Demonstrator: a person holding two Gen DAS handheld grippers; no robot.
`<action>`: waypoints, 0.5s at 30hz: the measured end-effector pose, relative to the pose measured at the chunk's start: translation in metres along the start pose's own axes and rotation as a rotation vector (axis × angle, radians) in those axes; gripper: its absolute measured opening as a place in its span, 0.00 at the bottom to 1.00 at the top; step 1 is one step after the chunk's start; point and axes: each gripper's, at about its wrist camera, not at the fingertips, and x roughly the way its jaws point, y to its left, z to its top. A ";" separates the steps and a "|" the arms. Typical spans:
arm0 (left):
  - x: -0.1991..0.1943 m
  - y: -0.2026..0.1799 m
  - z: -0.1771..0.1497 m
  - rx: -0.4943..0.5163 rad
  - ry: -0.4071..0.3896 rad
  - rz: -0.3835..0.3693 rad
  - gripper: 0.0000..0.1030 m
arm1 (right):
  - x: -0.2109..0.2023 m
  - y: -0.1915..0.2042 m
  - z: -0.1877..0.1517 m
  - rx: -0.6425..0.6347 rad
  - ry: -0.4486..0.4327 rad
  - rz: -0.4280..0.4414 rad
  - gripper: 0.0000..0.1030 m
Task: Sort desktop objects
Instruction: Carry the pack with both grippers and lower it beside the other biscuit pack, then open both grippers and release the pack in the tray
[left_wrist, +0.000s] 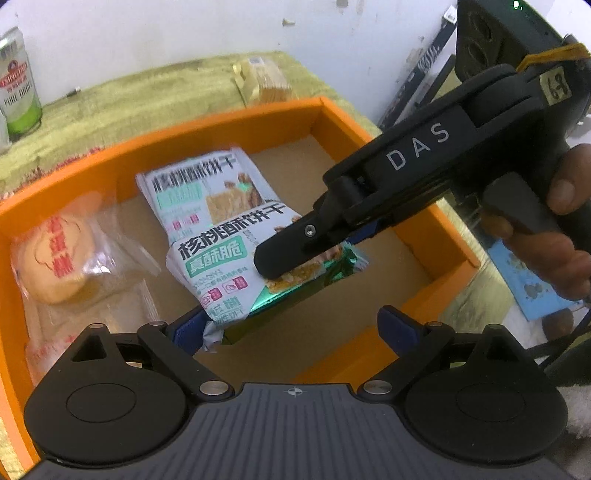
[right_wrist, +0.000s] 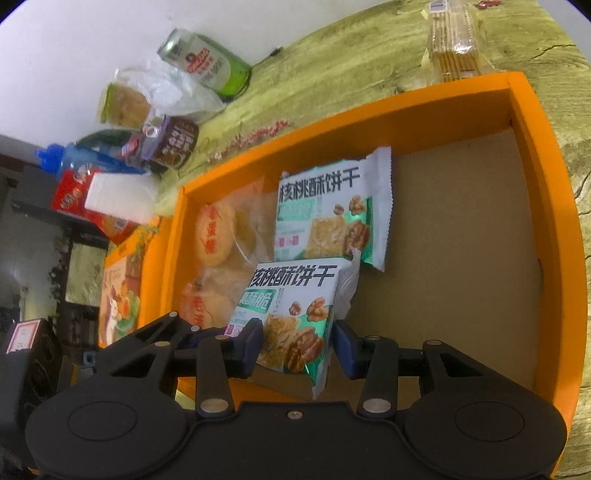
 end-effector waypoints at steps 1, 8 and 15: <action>0.002 -0.001 -0.001 0.000 0.007 0.001 0.93 | 0.001 0.000 -0.001 -0.007 0.005 -0.004 0.40; 0.010 0.004 -0.002 -0.037 0.025 0.008 0.93 | 0.011 -0.005 -0.006 -0.030 0.036 -0.022 0.40; 0.013 0.009 -0.001 -0.079 0.054 0.014 0.93 | 0.019 -0.010 -0.009 -0.009 0.066 -0.026 0.40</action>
